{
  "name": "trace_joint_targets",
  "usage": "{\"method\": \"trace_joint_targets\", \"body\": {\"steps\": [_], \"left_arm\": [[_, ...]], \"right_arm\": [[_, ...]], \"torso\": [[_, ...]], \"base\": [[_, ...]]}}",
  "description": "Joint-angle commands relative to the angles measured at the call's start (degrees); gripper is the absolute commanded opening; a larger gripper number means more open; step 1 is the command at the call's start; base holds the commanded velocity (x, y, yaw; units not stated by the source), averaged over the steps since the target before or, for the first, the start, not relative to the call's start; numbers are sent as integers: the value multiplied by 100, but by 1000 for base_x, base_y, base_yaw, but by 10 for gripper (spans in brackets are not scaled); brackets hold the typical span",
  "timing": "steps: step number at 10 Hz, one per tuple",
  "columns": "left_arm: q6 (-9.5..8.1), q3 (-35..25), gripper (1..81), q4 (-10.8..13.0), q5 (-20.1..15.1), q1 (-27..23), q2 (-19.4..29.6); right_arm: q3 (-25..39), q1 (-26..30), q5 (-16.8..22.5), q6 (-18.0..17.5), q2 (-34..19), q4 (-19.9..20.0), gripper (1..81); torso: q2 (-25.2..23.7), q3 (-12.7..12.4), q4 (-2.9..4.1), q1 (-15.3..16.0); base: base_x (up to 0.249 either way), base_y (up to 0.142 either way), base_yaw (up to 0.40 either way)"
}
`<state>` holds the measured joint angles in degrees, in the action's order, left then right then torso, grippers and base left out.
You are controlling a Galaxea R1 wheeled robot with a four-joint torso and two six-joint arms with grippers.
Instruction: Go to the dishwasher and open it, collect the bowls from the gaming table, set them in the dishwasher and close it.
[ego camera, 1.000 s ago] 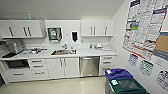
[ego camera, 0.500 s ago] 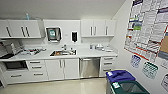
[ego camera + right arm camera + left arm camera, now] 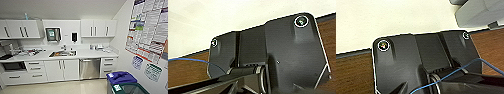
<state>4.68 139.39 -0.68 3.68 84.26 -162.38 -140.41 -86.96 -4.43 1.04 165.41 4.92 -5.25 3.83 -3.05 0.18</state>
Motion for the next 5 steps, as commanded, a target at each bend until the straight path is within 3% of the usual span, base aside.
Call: {"method": "trace_joint_targets", "body": {"steps": [1, 5], "left_arm": [[15, -34, 811, -2, -271, -362, 82], [15, -25, 811, -2, -271, -362, 74]], "right_arm": [[41, 315, 302, 19, -50, -44, 811], [41, 323, 302, 19, -15, -53, 811]], "torso": [[0, 0, 0, 0], [0, 0, 0, -5]], "base": [[94, 0, 0], [94, 0, 0]]}}
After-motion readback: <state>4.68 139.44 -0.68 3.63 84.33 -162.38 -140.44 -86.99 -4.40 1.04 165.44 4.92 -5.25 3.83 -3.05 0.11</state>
